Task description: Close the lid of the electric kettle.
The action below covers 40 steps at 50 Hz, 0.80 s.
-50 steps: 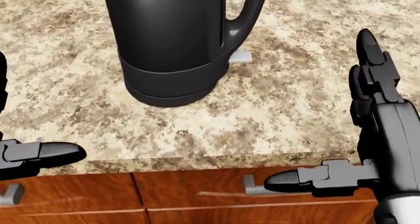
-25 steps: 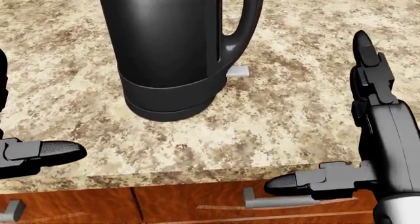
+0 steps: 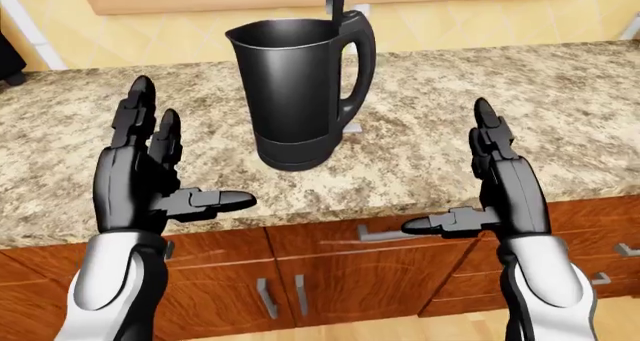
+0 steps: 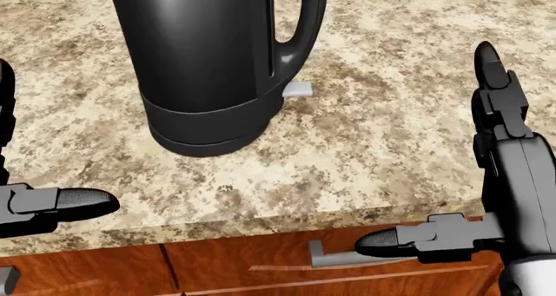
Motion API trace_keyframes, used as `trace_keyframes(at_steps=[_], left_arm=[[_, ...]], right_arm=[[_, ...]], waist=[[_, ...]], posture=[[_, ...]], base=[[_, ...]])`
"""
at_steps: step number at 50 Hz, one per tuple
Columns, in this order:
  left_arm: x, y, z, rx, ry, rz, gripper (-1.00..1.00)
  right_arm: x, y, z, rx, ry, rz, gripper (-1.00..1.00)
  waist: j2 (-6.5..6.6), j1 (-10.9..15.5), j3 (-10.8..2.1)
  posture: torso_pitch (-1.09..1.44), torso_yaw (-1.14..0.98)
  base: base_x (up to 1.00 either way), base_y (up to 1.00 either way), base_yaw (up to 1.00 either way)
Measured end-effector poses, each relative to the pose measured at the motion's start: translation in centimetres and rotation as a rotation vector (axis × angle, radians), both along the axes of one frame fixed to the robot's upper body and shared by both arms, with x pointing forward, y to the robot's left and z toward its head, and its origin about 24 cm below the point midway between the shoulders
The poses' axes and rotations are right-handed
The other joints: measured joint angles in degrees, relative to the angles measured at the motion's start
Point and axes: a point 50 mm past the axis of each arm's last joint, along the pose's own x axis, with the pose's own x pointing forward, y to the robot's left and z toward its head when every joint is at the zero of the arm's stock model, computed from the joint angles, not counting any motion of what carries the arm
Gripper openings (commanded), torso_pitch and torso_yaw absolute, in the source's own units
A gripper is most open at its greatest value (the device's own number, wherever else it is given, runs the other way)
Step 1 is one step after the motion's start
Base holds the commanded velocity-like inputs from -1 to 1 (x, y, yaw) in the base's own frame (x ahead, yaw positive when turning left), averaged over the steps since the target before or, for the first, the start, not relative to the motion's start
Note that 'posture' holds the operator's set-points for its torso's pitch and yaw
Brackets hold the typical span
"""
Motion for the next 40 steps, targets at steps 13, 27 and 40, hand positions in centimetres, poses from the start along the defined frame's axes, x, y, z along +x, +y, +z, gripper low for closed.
trace_keyframes(at_steps=[13, 27, 40], left_arm=[[0.1, 0.0, 0.1, 0.001, 0.000, -0.008, 1.00], [0.0, 0.5, 0.0, 0.004, 0.003, 0.024, 1.00], [0.0, 0.4, 0.1, 0.006, -0.002, 0.017, 1.00]], right_arm=[[0.0, -0.1, 0.0, 0.005, 0.005, -0.010, 1.00], [-0.1, 0.5, 0.2, 0.010, -0.013, 0.022, 1.00], [0.0, 0.3, 0.1, 0.031, -0.016, 0.017, 1.00]], waist=[[5.03, -0.28, -0.27], [-0.50, 0.35, -0.37], [2.04, -0.18, -0.08]], posture=[[0.00, 0.00], [0.00, 0.00], [0.00, 0.00]], base=[[0.00, 0.24, 0.00], [0.00, 0.24, 0.00], [0.00, 0.08, 0.00]])
